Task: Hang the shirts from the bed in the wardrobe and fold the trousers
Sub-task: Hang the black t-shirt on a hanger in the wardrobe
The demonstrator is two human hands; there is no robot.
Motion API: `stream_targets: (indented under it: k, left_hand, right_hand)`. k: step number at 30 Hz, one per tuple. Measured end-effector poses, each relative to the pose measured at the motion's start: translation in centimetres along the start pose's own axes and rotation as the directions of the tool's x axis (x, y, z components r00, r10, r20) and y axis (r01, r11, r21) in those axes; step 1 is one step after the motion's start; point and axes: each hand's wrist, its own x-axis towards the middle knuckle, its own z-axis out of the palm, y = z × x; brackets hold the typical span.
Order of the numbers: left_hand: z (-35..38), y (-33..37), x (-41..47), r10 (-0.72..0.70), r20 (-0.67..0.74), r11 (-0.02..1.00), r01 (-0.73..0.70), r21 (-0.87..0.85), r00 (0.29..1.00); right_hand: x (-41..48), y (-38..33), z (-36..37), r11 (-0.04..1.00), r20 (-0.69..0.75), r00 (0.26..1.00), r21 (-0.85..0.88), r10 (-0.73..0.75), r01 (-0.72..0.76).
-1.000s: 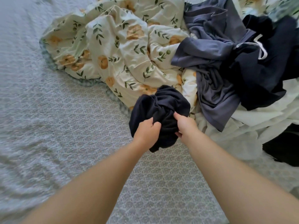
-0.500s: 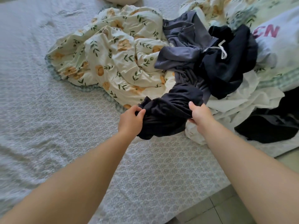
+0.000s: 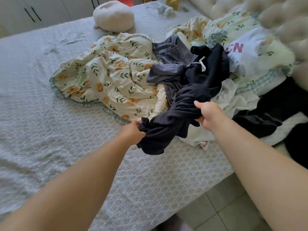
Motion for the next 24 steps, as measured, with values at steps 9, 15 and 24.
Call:
stream_targets:
  k: [9, 15, 24]
  left_hand:
    - [-2.7, 8.0, -3.6, 0.355, -0.194, 0.919, -0.379, -0.106, 0.915]
    - [-3.7, 11.5, -5.6, 0.536, -0.189, 0.843, -0.534, 0.068, 0.823]
    - [-3.8, 11.9, -6.6, 0.573, -0.154, 0.814, -0.581, -0.011, 0.805]
  right_hand:
    - [-4.0, -2.2, -1.2, 0.943, 0.165, 0.973, -0.265, -0.163, 0.203]
    - [-5.8, -3.9, -1.6, 0.933, 0.314, 0.933, -0.247, -0.179, 0.262]
    - [-7.1, -5.7, -3.1, 0.859, 0.159, 0.952, -0.41, -0.262, 0.305]
